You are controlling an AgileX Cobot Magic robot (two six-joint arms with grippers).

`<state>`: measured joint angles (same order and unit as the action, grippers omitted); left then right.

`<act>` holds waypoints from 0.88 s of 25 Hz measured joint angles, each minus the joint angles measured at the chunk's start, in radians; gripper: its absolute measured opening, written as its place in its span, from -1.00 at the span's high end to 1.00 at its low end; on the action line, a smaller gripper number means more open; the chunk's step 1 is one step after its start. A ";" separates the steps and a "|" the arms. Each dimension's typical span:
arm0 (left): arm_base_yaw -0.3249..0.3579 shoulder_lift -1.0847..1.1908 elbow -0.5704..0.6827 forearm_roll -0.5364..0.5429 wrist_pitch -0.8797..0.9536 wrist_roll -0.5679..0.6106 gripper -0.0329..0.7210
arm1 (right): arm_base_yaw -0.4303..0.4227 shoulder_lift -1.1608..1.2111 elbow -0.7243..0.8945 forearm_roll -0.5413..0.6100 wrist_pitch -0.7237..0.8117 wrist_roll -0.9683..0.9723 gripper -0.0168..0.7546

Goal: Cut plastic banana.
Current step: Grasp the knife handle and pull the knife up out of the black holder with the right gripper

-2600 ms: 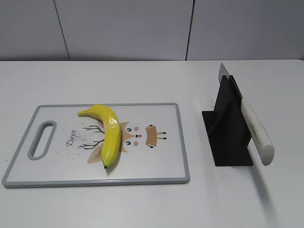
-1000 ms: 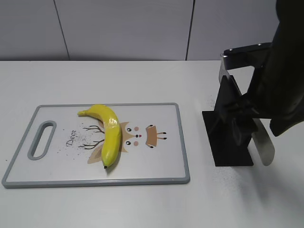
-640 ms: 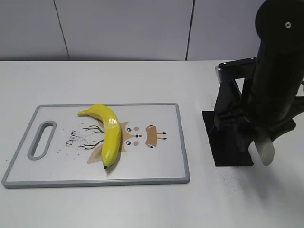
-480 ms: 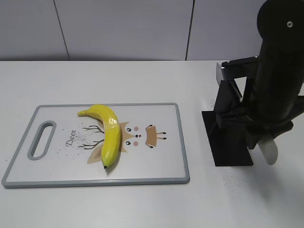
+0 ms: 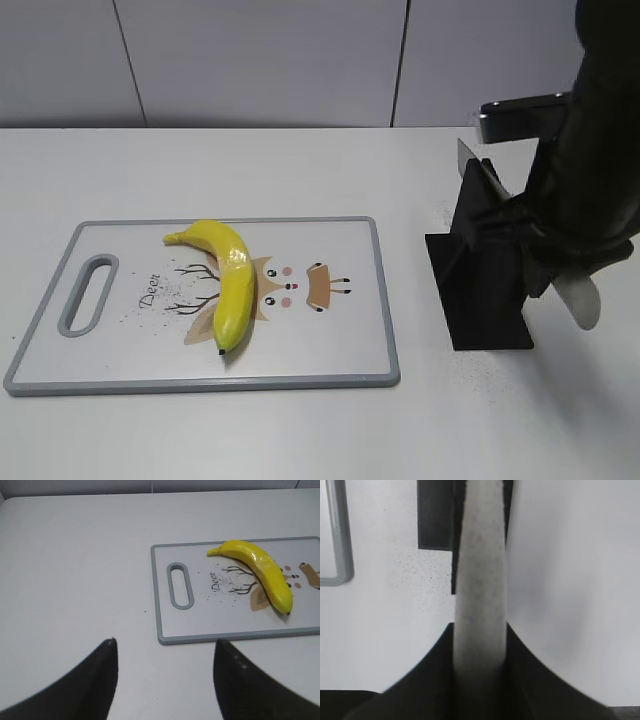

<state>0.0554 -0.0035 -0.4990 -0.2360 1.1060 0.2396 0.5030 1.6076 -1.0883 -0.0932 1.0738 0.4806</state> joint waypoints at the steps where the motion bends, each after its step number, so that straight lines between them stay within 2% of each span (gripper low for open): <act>1: 0.000 0.000 0.000 0.000 0.000 0.000 -0.60 | 0.000 -0.017 0.000 0.002 0.002 0.004 0.54; 8: 0.000 0.000 0.000 0.000 0.000 0.000 -0.46 | 0.001 -0.144 0.000 0.001 0.011 0.006 0.54; 18: 0.000 0.000 0.000 -0.004 0.000 0.000 -0.44 | 0.001 -0.273 0.000 -0.017 0.014 0.005 0.54; 22: 0.000 0.000 0.000 -0.031 0.000 0.000 -0.43 | 0.001 -0.321 0.000 -0.058 0.007 0.005 0.54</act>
<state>0.0554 -0.0035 -0.4990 -0.2673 1.1060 0.2396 0.5041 1.2865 -1.0883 -0.1511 1.0812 0.4855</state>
